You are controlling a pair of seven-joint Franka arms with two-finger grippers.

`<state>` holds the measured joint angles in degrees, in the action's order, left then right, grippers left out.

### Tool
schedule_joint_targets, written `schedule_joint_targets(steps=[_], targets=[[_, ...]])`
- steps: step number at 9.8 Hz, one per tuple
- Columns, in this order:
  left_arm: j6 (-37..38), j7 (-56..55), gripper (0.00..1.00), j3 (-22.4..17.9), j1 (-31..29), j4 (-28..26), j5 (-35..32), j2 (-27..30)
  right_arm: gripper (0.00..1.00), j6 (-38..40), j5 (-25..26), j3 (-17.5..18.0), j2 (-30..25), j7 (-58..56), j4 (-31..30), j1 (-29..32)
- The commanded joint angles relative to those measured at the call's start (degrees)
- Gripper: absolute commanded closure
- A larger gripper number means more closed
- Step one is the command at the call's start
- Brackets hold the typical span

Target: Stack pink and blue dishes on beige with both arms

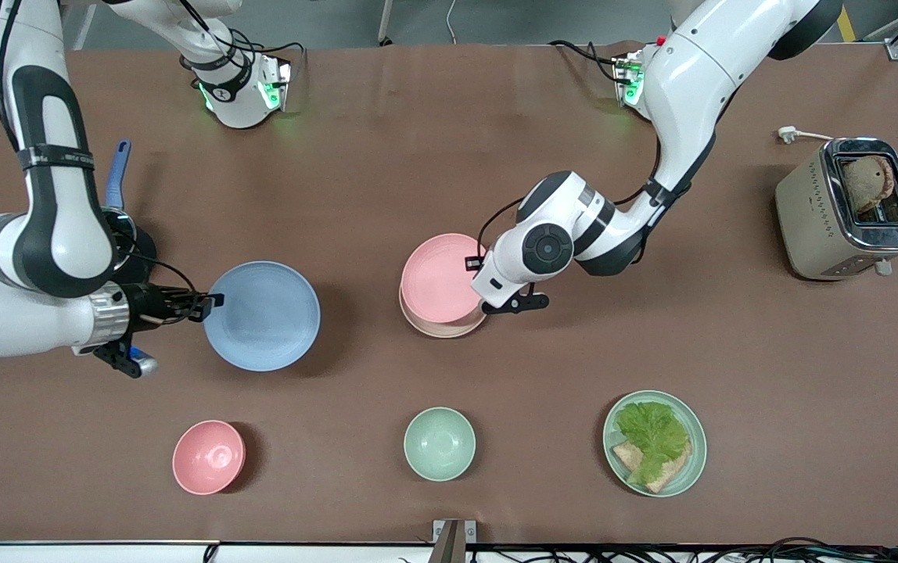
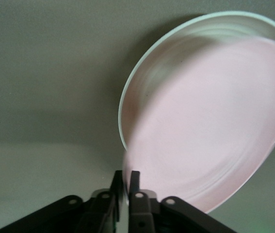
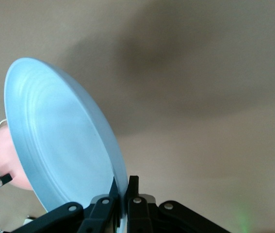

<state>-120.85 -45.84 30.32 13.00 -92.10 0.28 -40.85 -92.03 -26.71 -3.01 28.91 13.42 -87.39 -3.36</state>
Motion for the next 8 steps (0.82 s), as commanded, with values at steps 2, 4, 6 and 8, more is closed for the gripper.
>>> schedule_joint_targets(steps=[2,4,6,8], targets=[[-1.4,-1.8,0.08,-0.35,-0.25,2.54,-1.6,-1.78,0.99,-1.75,0.95,4.32,-2.37,4.14,-1.91,0.72],[-0.01,0.04,0.0,-0.52,-2.26,0.45,-7.63,4.51,0.99,-2.18,0.52,9.05,-3.25,8.97,-3.3,0.81],[0.53,7.91,0.0,-5.94,-2.62,-4.28,-11.97,14.08,0.99,-10.57,0.43,15.28,-5.26,12.93,-9.33,0.81],[0.53,19.41,0.0,-13.15,-3.5,-10.18,-11.62,25.77,0.99,-23.04,0.16,23.62,-6.06,17.76,-15.77,0.81]])
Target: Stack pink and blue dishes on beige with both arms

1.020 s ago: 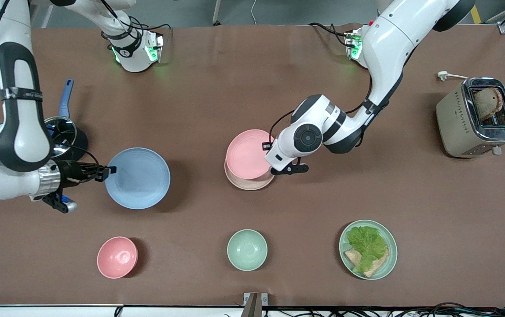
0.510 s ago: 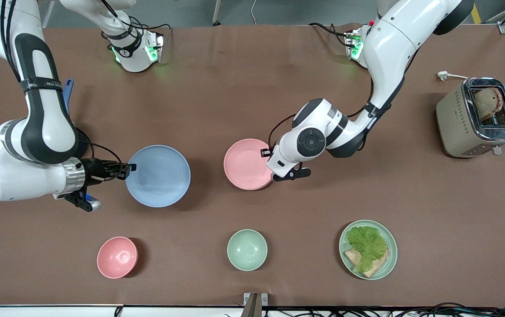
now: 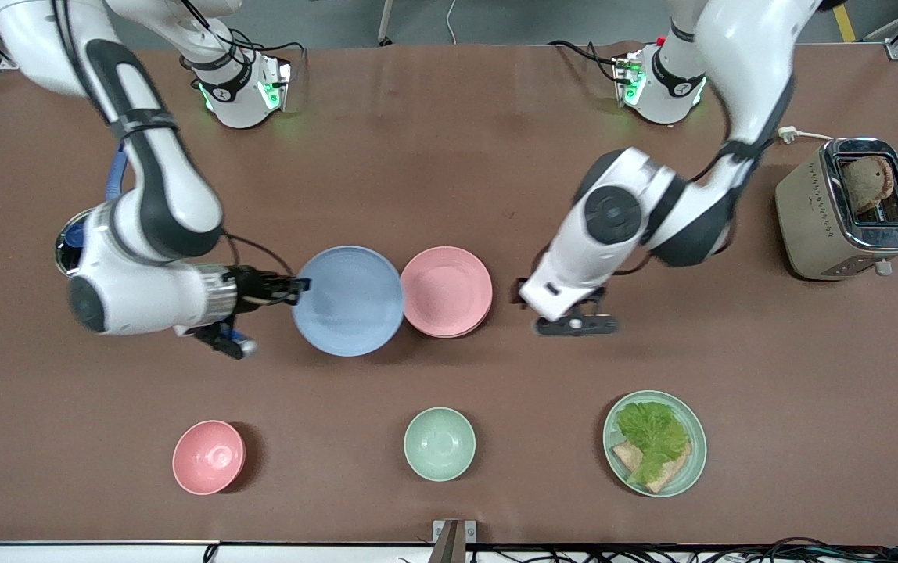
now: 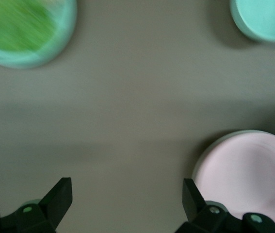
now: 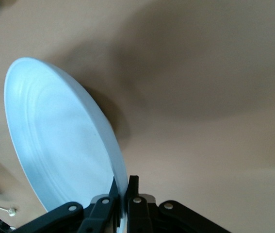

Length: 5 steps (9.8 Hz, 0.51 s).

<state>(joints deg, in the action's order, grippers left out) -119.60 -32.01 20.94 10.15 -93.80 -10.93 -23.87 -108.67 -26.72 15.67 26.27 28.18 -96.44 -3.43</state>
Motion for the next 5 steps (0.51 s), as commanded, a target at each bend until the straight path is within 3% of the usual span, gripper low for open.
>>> schedule_joint_targets(steps=[1,3,5], targets=[[-0.63,12.61,0.0,-7.37,-0.83,-9.46,2.9,12.93,0.98,-13.08,0.18,8.47,-3.42,3.03,-10.23,0.8],[5.74,28.67,0.0,-16.41,-0.83,-10.18,11.6,20.76,0.98,-28.45,0.18,13.49,-3.16,3.81,-17.7,0.71],[11.74,33.5,0.0,-21.53,-1.18,-11.92,11.99,28.31,0.98,-35.45,0.18,16.14,-2.28,4.25,-20.62,0.62]])
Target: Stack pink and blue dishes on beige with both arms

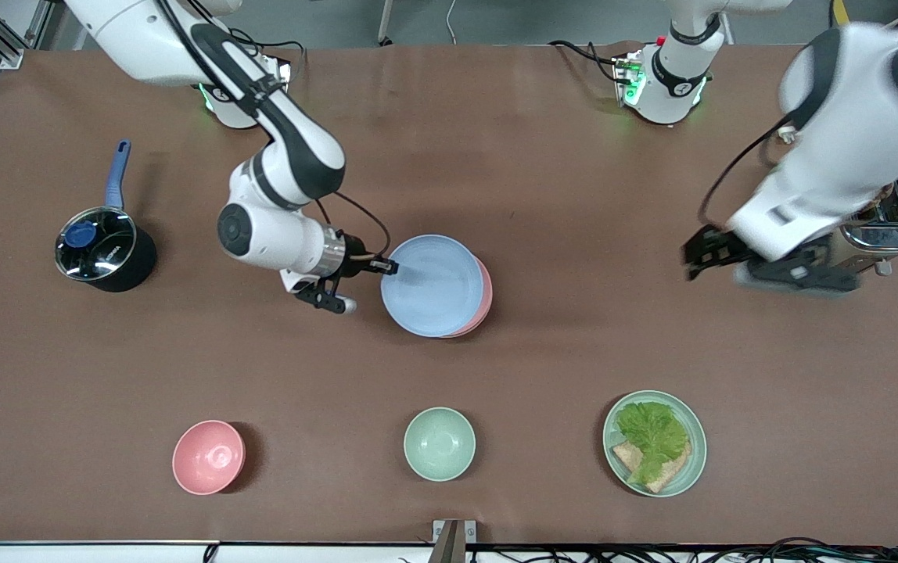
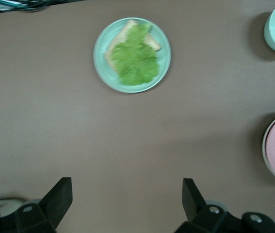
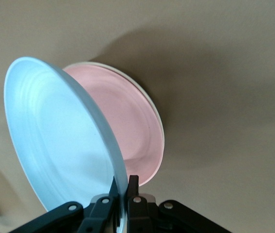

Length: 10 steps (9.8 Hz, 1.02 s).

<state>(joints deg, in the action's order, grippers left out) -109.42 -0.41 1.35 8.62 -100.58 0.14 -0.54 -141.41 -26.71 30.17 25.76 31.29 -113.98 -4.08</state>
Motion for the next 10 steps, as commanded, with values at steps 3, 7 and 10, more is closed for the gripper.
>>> schedule_joint_targets(steps=[3,7,10], targets=[[1.93,1.99,0.0,-2.06,-3.51,-11.56,0.83,14.94,0.98,-7.8,0.25,1.65,0.86,0.97,-4.22,-0.3],[11.47,1.73,0.0,-1.35,-3.96,0.59,-0.23,9.71,0.97,-10.64,0.6,1.73,1.22,0.97,-6.95,-1.19],[24.32,1.73,0.0,-1.18,-5.27,19.24,-0.32,0.03,0.8,-11.61,0.87,1.82,2.45,0.79,-6.96,-1.8]])
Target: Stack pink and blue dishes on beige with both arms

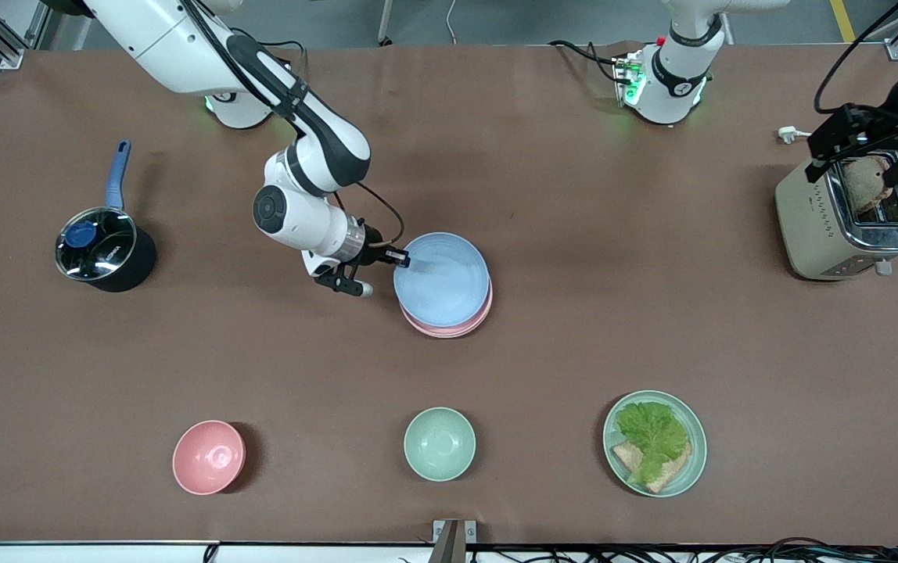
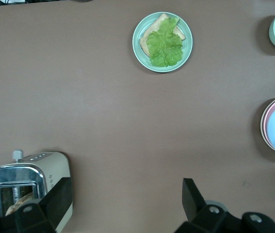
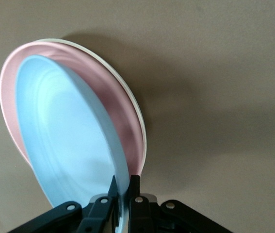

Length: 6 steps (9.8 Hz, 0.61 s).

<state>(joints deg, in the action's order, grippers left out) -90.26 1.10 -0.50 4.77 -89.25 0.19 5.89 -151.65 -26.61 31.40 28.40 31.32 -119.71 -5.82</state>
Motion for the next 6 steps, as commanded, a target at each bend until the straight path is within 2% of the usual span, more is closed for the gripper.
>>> schedule_joint_targets(steps=[1,2,3,4,5,6], targets=[[5.45,0.21,0.0,1.72,-2.38,7.69,-0.28,-5.98,0.37,-0.93,0.77,0.59,-0.18,0.5,-1.23,0.28],[6.93,0.3,0.0,2.08,-2.57,6.47,-0.19,-5.19,0.0,-0.58,0.86,0.5,-1.05,0.15,-1.23,0.54],[6.68,0.13,0.0,2.08,-2.66,5.41,-0.28,-4.49,0.0,0.38,0.86,0.33,-4.54,0.05,-0.97,2.29],[6.16,0.04,0.0,2.17,-2.74,4.79,-0.28,-3.79,0.0,5.87,0.94,-0.2,-8.06,0.05,-0.01,4.48],[4.67,-0.14,0.0,2.34,-2.92,3.48,-0.28,-2.91,0.0,16.89,3.03,-2.72,-12.18,0.14,3.3,5.98],[4.57,-0.83,0.0,2.87,-2.92,2.6,-0.28,-2.64,0.0,30.05,11.23,-7.62,-15.62,0.4,8.56,6.0]])
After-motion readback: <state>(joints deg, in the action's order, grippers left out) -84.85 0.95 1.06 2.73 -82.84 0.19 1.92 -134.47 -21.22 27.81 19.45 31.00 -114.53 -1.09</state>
